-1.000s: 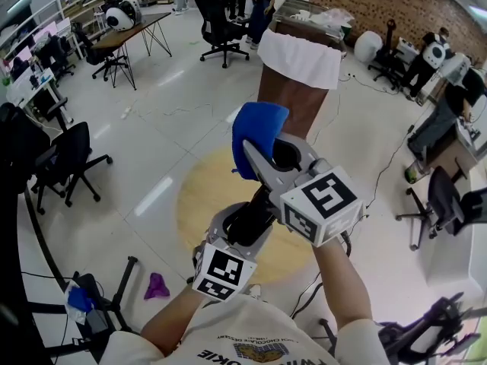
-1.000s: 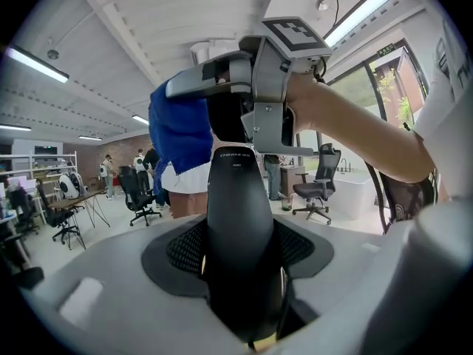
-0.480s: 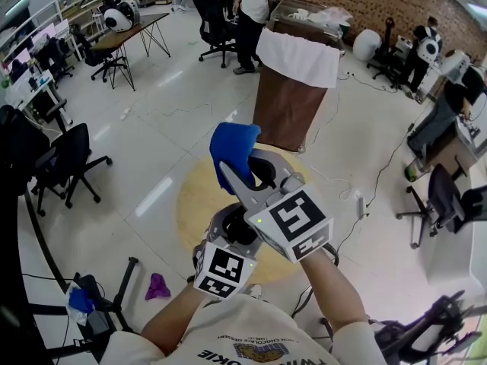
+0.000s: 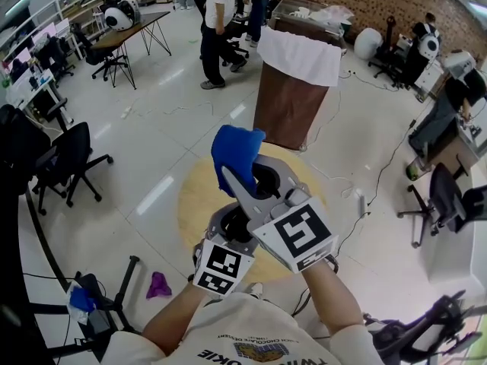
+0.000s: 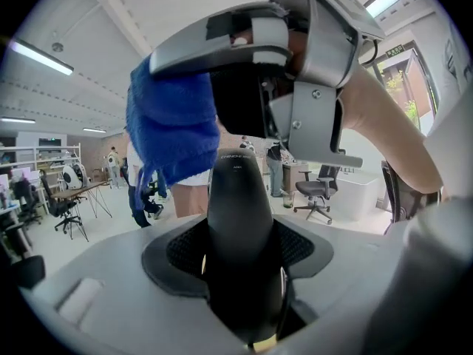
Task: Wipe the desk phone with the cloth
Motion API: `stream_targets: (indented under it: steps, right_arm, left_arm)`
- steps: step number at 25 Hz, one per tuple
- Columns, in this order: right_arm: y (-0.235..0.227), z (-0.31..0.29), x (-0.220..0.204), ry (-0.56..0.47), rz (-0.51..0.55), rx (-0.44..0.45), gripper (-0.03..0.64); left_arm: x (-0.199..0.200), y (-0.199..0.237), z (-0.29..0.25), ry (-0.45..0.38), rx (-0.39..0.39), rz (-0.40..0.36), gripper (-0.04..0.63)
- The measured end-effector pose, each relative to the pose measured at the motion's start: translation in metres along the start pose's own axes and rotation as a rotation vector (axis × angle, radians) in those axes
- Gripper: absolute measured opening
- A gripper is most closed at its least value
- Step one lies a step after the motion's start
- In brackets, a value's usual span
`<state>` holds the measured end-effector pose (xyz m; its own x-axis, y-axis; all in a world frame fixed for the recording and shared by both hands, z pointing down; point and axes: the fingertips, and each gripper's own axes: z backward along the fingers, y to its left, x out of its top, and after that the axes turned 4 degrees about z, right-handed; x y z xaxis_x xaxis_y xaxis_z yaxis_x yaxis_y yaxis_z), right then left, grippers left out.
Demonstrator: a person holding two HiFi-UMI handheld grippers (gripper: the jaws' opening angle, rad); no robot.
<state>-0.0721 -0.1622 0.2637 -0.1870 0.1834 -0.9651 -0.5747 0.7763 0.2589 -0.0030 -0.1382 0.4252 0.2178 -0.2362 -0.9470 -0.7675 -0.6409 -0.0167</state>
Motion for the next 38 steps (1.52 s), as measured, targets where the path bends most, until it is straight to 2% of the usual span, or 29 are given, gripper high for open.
stream_targets:
  steps: [7,13,17,22,28,32,38]
  right_arm:
    - [-0.017,0.044,0.018,-0.106,0.032,-0.131,0.061]
    - [-0.025,0.082,-0.011,-0.081,0.023,-0.217,0.061]
    - [-0.02,0.1,-0.045,-0.061,0.003,-0.267,0.061]
    - [-0.006,0.111,-0.105,0.02,-0.057,-0.292,0.061]
    - [0.011,0.123,-0.169,0.117,-0.179,-0.3,0.061]
    - [0.015,0.129,-0.187,0.152,-0.216,-0.308,0.061]
    - [0.017,0.132,-0.193,0.161,-0.239,-0.312,0.061]
  left_arm:
    - [-0.04,0.019,-0.006,0.05,0.007,0.112,0.255]
    - [-0.079,0.029,-0.02,0.129,0.019,0.179,0.255]
    - [-0.108,0.037,-0.03,0.193,0.032,0.207,0.255]
    - [-0.148,0.046,-0.043,0.284,0.047,0.238,0.255]
    - [-0.191,0.061,-0.06,0.396,0.072,0.283,0.255]
    - [-0.212,0.066,-0.071,0.46,0.085,0.307,0.255]
    - [-0.245,0.065,-0.083,0.556,0.09,0.329,0.255]
